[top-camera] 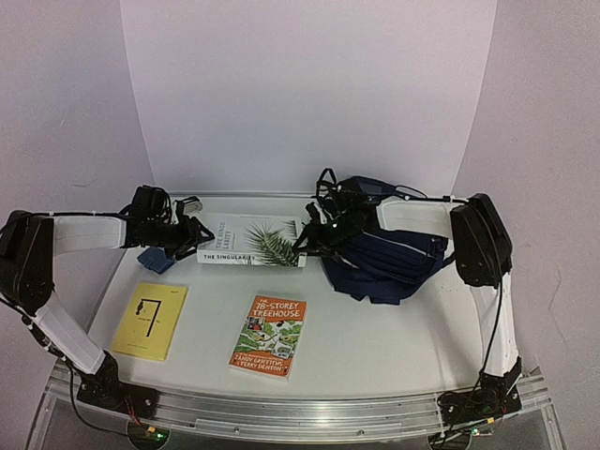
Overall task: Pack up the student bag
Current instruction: Pick up the book from the center of the board, then place the book at the center of the board.
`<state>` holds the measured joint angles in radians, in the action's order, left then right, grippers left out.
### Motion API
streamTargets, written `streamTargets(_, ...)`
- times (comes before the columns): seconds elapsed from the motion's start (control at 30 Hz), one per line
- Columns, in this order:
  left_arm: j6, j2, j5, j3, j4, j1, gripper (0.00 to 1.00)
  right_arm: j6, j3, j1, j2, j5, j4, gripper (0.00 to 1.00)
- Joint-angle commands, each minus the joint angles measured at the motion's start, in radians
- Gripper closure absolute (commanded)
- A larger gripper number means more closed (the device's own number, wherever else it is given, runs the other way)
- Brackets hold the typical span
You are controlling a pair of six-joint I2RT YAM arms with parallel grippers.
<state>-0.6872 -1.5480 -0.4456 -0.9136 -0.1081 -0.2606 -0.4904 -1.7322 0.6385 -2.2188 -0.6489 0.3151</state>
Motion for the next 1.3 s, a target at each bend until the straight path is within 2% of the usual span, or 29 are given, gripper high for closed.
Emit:
streamTargets(0.0,-0.034,0.139,-0.073,0.078,-0.045,-0.076,0.45,0.019,0.057,0.059,0.133,-0.11,-0.073,0.65)
streamTargets(0.2,-0.078,0.272,-0.045,0.188,-0.106,-0.133,0.46,0.067,0.172,0.1,0.169,-0.118,-0.044,0.65)
streamTargets(0.4,-0.158,0.3,-0.04,0.355,-0.02,-0.152,0.45,0.141,0.248,0.104,0.146,-0.037,-0.006,0.66)
streamTargets(0.43,-0.173,0.307,-0.031,0.375,-0.003,-0.153,0.43,0.159,0.253,0.103,0.139,-0.007,0.012,0.66)
streamTargets(0.63,-0.247,0.382,0.085,0.447,0.009,-0.15,0.14,0.234,0.262,0.101,0.096,0.089,0.077,0.68)
streamTargets(0.73,-0.273,0.38,0.107,0.467,0.033,-0.141,0.08,0.259,0.251,0.101,0.085,0.119,0.101,0.69)
streamTargets(0.83,-0.286,0.354,0.067,0.505,0.13,-0.118,0.07,0.282,0.243,0.101,0.076,0.138,0.121,0.69)
streamTargets(1.03,-0.343,0.253,-0.079,0.58,0.469,-0.06,0.09,0.305,0.24,0.101,0.066,0.15,0.135,0.7)
streamTargets(1.27,-0.388,0.141,-0.157,0.619,0.756,-0.054,0.19,0.31,0.22,0.102,0.041,0.136,0.141,0.71)
